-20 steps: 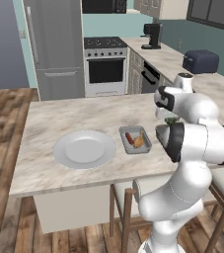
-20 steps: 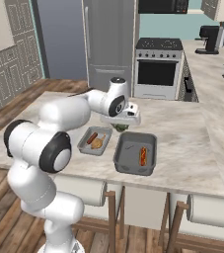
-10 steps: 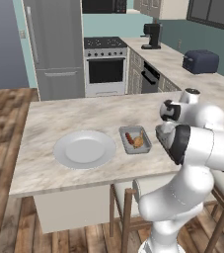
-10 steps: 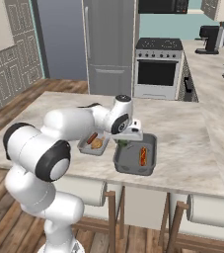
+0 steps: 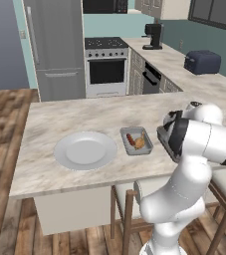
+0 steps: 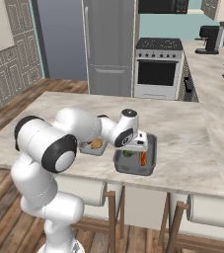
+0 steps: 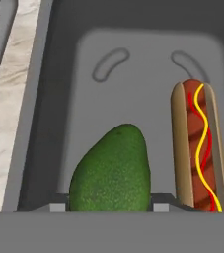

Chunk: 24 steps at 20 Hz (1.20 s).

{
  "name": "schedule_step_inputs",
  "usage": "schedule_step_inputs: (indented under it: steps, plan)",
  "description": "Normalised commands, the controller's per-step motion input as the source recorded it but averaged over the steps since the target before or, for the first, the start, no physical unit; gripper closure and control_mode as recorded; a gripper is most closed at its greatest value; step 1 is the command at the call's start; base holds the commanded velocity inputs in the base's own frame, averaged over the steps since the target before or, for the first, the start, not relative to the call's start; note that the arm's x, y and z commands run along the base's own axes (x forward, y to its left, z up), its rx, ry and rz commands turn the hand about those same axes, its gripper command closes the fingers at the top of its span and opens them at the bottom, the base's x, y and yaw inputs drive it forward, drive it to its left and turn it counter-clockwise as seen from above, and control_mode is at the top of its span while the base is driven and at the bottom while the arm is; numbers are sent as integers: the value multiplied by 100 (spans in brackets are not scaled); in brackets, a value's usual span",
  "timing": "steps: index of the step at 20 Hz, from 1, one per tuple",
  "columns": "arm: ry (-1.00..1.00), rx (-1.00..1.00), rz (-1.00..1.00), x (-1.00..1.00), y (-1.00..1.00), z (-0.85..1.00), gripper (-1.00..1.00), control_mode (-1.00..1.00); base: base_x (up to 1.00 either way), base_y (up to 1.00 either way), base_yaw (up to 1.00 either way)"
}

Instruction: Place one cooked food and one vegetable from the large plate to each tupperware container.

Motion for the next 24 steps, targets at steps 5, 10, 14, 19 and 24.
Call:
schedule_step_inputs:
  steps: [5, 10, 14, 19, 24]
  plan:
    - [0, 2, 0, 14, -19, -27, 100, -100, 0, 0, 0]
    - [0, 0, 0, 6, 2, -3, -100, -100, 0, 0, 0]
    - [1, 0, 0, 13, 0, 0, -100, -100, 0, 0, 0]
    - [5, 0, 0, 46, -6, 13, -100, -100, 0, 0, 0]
    - [1, -8, -5, -5, 13, 15, -100, -100, 0, 0, 0]
